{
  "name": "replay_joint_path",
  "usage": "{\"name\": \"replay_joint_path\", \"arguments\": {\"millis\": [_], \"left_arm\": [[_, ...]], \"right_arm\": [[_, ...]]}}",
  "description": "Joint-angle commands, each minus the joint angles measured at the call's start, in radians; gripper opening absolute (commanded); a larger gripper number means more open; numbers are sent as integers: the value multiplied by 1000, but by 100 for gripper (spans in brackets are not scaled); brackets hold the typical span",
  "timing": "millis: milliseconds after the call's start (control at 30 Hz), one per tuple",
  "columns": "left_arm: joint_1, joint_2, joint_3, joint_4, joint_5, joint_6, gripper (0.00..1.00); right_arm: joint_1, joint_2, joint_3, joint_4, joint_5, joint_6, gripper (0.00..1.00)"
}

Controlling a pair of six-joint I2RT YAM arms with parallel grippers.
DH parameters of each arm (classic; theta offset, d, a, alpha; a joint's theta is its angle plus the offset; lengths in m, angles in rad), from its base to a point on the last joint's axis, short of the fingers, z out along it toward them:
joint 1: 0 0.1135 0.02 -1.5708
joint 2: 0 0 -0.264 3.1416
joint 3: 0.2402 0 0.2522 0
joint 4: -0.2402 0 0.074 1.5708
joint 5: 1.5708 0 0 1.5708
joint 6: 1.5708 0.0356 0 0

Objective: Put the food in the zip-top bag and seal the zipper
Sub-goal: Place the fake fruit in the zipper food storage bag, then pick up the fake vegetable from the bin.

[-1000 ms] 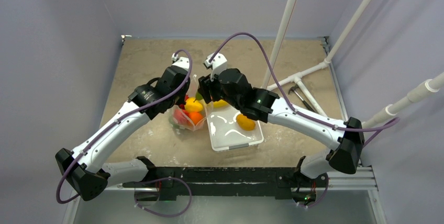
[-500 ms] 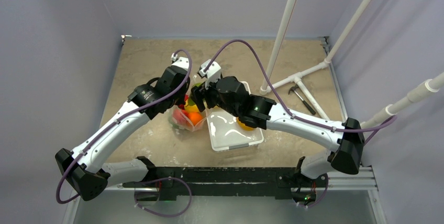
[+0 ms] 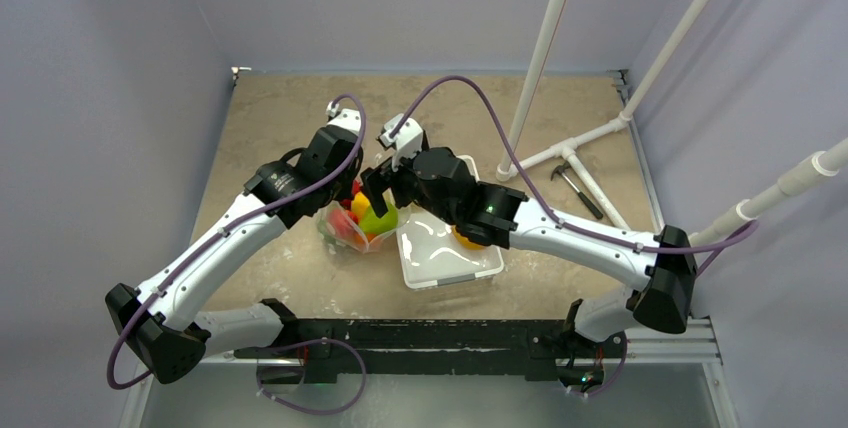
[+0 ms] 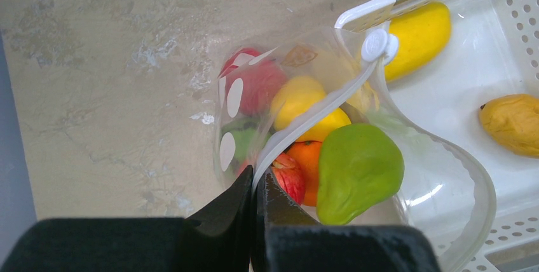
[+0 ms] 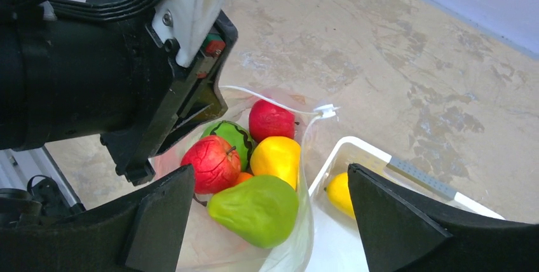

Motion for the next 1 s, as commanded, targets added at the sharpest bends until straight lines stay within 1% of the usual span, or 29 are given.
{"name": "replay_joint_path", "arguments": {"millis": [0, 100, 200, 367, 633, 800, 967], "left_arm": [[7, -6, 33, 14, -16, -15, 0], [7, -4, 33, 16, -13, -15, 0], [7, -1, 35, 17, -11, -15, 0], [7, 5, 39, 22, -3, -11, 0], [8, 6, 39, 21, -6, -9, 0], [7, 5, 34, 21, -5, -9, 0], [7, 7, 35, 26, -2, -5, 0]], "right_arm": [[3, -84, -21, -9, 62, 48, 92], [2, -114, -37, -41, 125, 84, 93], [2, -123, -27, -116, 179, 148, 93], [2, -142, -18, -236, 204, 242, 93], [-3, -157, -50, -415, 169, 390, 91], [-21, -159, -103, -465, 110, 455, 90], [-48, -133, -146, -501, 65, 486, 89]]}}
